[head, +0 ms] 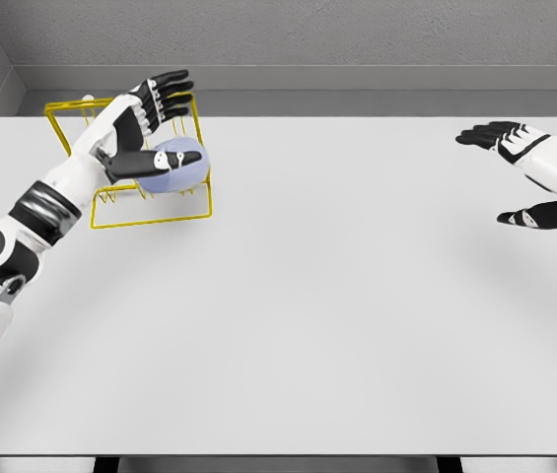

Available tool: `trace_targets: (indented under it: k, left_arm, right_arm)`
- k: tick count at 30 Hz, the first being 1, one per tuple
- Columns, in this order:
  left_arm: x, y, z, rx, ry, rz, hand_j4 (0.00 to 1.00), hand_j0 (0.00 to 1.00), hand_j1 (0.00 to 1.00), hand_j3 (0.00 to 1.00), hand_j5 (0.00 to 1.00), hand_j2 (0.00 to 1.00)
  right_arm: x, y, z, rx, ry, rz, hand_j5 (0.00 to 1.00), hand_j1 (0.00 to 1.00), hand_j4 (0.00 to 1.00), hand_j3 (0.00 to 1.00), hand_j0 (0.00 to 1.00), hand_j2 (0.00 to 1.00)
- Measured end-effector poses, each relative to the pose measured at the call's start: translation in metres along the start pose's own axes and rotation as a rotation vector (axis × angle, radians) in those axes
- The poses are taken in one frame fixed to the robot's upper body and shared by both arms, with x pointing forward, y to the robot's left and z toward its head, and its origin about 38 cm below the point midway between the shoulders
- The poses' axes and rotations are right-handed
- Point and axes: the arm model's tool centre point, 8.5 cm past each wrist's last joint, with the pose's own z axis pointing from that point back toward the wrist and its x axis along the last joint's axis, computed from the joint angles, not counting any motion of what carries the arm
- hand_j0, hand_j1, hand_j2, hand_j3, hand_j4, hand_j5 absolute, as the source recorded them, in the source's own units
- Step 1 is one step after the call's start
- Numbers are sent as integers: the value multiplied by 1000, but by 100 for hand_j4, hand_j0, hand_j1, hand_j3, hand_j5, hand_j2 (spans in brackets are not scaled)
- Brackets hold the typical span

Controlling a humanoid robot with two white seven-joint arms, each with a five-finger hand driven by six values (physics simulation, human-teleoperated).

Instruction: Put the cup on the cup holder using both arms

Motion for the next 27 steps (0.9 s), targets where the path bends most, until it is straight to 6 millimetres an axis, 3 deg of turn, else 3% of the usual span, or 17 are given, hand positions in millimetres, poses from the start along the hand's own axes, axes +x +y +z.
trace_targets:
  k: [11,27]
  left_arm:
    - [7,6,43,-28,-64,-71,90,90,90,90,90,90]
    - [27,57,91,0,-84,-193,100,100,100,100,100,100]
  right_arm:
    - [-1,0,0,1,2,0,100,100,100,100,100,100]
    - [-1,0,1,0,4,-1,100,100,100,100,100,100]
